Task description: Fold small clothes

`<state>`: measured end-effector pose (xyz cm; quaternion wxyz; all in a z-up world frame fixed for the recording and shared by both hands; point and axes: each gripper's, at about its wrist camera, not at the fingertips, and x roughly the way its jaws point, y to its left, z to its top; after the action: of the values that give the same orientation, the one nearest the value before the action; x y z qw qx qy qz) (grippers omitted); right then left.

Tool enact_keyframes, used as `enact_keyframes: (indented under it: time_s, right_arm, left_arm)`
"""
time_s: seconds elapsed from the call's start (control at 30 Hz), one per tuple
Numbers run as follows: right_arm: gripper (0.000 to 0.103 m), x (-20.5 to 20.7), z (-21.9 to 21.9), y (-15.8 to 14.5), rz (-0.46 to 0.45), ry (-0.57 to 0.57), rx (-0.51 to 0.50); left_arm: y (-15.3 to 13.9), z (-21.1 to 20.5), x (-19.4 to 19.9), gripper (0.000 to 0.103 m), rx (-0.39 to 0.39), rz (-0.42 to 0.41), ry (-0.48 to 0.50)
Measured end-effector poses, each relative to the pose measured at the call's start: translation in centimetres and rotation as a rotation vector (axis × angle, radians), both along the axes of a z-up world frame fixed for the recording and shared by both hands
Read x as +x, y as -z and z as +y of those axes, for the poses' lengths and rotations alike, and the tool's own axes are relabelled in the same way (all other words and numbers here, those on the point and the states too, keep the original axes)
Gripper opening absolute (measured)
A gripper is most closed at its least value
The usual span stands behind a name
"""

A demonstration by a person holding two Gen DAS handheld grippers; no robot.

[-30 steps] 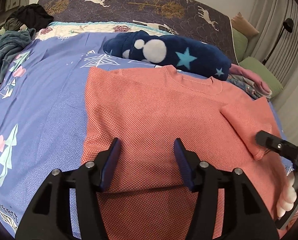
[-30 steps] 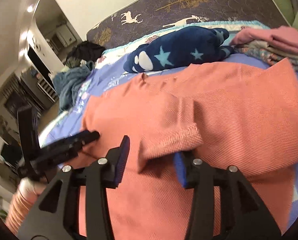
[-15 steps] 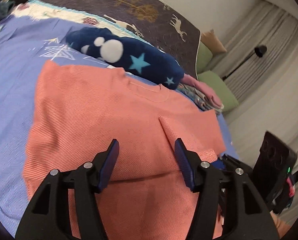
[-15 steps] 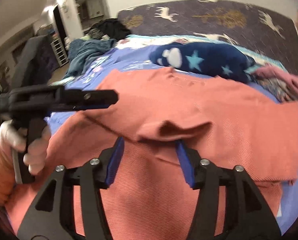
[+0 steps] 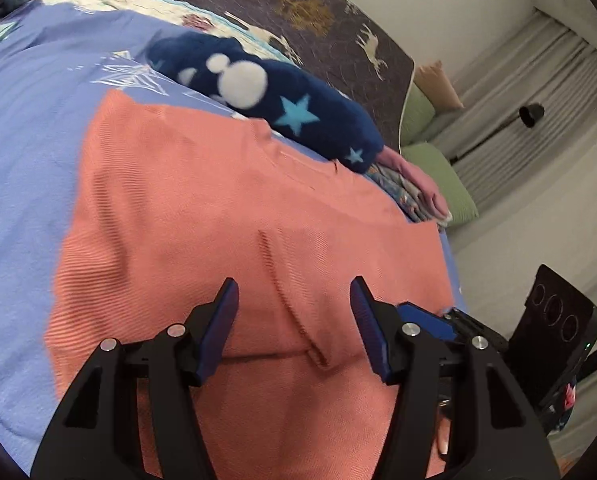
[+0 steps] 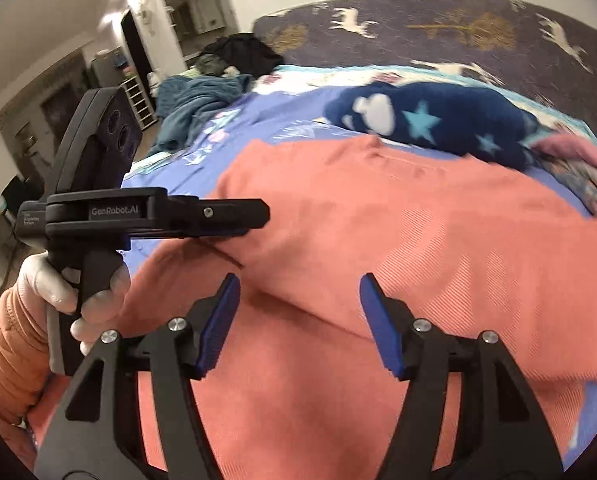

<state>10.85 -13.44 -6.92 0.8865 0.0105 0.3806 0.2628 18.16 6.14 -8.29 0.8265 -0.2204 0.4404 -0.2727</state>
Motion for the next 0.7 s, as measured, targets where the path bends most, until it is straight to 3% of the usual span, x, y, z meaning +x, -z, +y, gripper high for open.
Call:
enact_keyframes:
  time_s: [0.13, 0.2, 0.23, 0.27, 0.37, 0.43, 0.53, 0.63, 0.7]
  right_arm:
    - [0.067, -1.8, -4.0, -0.8, -0.012, 0.093, -0.013]
    - [0.069, -2.5, -6.0, -0.9, -0.022, 0.153, -0.008]
    - [0.069, -2.9, -7.2, -1.1, -0.025, 0.188, -0.003]
    - [0.07, -3.1, -8.2, -1.1, -0.027, 0.219, 0.002]
    - [0.07, -4.1, -11.6, -1.3, -0.036, 0.334, 0.008]
    - [0.07, -4.4, -13.6, -1.1, -0.032, 0.406, -0.015]
    - [0.072, -4.6, -16.0, -0.4, -0.004, 0.544, -0.138]
    - [0.073, -4.2, -16.7, 1.0, 0.047, 0.585, -0.207]
    - [0.073, -3.9, -16.5, 1.6, 0.072, 0.586, -0.209]
  left_arm:
    - [-0.1, -2.0, 0.7, 0.056, 0.064, -0.007, 0.026]
    - [-0.1, -3.2, 0.9, 0.035, 0.083, -0.004, 0.064]
    - [0.0, -3.8, 1.0, 0.01, 0.081, 0.004, 0.091]
    - [0.1, -4.5, 1.0, 0.007, 0.069, 0.01, 0.117]
    - [-1.8, -5.5, 0.2, 0.006, 0.094, -0.066, 0.123]
    - [-5.0, -5.4, -0.4, 0.006, 0.062, -0.144, 0.121]
    - [-10.7, -4.1, -1.6, 0.006, 0.026, -0.28, 0.093]
    - [-14.7, -2.0, -2.6, 0.006, 0.046, -0.388, 0.046]
    - [-15.4, -0.7, -2.7, 0.006, 0.097, -0.409, 0.01]
